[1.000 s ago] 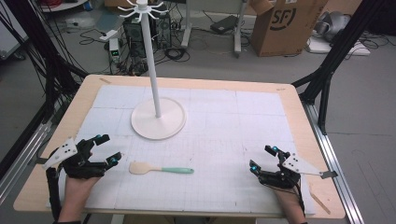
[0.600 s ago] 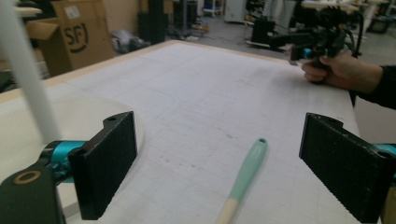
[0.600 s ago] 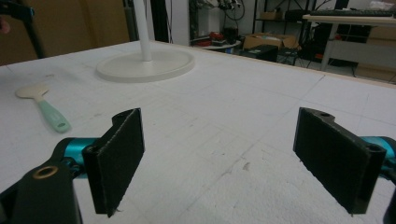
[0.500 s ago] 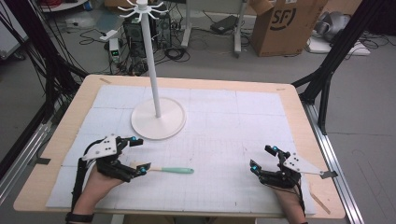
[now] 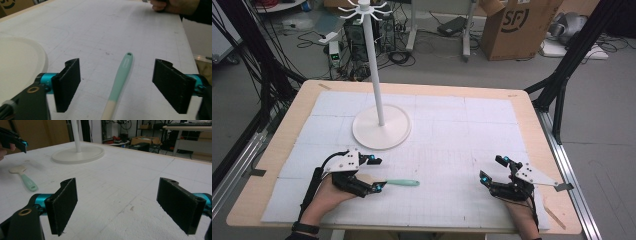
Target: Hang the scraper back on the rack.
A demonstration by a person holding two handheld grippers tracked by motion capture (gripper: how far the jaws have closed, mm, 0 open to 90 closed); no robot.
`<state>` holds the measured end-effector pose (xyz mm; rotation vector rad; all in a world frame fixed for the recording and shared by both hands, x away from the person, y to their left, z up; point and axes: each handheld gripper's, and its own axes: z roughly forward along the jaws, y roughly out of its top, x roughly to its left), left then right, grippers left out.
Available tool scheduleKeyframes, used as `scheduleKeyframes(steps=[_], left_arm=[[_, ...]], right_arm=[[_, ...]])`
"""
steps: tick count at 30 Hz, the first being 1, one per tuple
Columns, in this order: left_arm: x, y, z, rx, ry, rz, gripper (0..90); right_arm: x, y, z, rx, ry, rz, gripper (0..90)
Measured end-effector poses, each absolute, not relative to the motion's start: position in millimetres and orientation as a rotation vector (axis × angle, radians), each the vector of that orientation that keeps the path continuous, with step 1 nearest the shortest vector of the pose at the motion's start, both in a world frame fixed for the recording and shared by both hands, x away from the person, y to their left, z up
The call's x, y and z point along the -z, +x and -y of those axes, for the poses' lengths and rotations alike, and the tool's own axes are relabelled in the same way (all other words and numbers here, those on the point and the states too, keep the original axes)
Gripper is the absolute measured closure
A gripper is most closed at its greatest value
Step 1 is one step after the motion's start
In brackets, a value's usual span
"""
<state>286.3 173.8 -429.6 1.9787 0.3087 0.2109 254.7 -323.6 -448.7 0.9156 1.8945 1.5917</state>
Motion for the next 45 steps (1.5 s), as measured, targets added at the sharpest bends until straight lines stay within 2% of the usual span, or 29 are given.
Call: scheduleKeyframes(steps=[4, 10, 12, 18, 23, 24, 28, 39, 45], left_arm=[[435.9, 289.4, -172.5, -0.183, 2.048, -0.305, 41.8], [443.7, 295.0, -170.9, -0.158, 2.122, -0.291, 48.9], [445.2, 295.5, -169.8, -0.153, 2.136, -0.277, 54.6], [449.6, 297.0, -167.8, -0.198, 2.205, -0.268, 63.3], [451.2, 297.3, -166.9, -0.181, 2.212, -0.243, 70.3], [451.3, 297.5, -167.0, -0.172, 2.213, -0.236, 73.9], [451.7, 298.1, -166.7, -0.154, 2.211, -0.233, 77.5], [450.3, 298.6, -166.2, -0.139, 2.197, -0.28, 80.6], [437.3, 298.8, -175.3, -0.178, 2.078, -0.354, 80.8]], right_arm=[[448.6, 254.5, 323.1, -1.592, 0.911, -1.897, 16.1], [448.7, 254.7, 322.9, -1.59, 0.907, -1.897, 16.4], [448.7, 254.8, 322.9, -1.593, 0.915, -1.897, 16.5], [448.7, 254.9, 322.9, -1.588, 0.913, -1.9, 16.7], [448.8, 255.2, 323.0, -1.585, 0.909, -1.901, 16.9], [448.8, 255.6, 323.0, -1.584, 0.906, -1.902, 17.1], [448.7, 255.4, 322.5, -1.585, 0.909, -1.907, 17.5], [448.7, 255.7, 322.4, -1.584, 0.908, -1.91, 17.9], [448.7, 255.6, 322.5, -1.583, 0.912, -1.911, 18.0]])
